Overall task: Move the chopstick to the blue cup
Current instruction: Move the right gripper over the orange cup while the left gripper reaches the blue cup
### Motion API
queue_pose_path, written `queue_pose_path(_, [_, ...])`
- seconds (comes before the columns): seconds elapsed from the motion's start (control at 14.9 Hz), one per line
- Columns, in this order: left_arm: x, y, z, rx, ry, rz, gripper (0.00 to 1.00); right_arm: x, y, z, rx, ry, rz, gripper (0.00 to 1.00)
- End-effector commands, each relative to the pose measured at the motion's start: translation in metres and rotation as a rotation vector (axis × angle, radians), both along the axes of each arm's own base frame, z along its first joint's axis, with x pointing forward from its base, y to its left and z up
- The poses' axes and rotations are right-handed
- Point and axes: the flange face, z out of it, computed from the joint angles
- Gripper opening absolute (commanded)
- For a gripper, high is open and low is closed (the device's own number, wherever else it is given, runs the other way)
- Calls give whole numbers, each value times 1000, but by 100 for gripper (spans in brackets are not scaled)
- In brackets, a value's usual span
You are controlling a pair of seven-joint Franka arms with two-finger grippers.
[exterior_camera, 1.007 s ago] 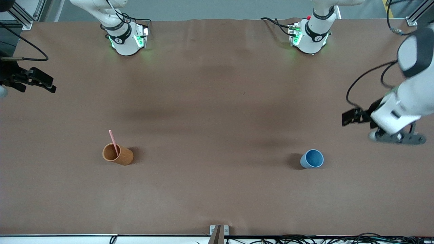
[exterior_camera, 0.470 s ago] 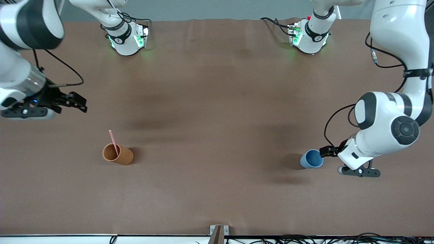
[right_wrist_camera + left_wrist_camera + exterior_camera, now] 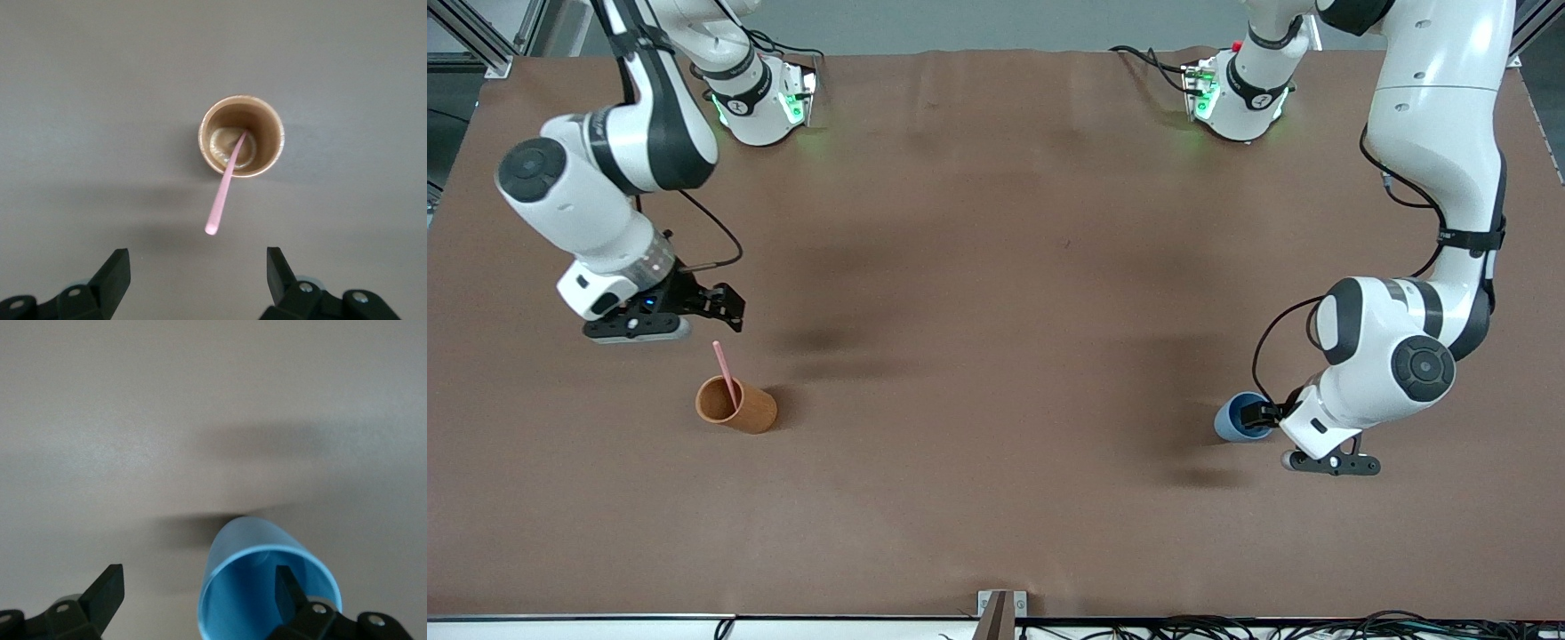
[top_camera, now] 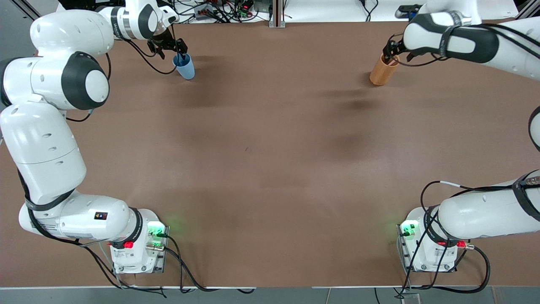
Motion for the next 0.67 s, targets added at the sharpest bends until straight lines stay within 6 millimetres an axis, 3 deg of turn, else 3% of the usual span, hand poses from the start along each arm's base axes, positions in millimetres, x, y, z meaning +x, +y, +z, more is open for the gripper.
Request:
queue_pose_path(0.0, [0,-2,2,-8,-13,38,75,9,-4,-14,7,-47,-16,73])
queue_pose_path(0.13, [-3,-4,-2,-15,-1,65,24,11,-5,-21,4,-47,-13,64])
queue_pose_path(0.2, [-5,-4,-5,-12,5,68,14,11,-5,-21,-4,-48,-6,63])
queue_pose_path(0.34, [-5,-4,-6,-13,6,68,0,11,-6,-21,-23,-51,10,55])
queue_pose_path(0.6, [-5,-11,0,-9,0,65,0,10,-7,-21,-28,-48,10,33])
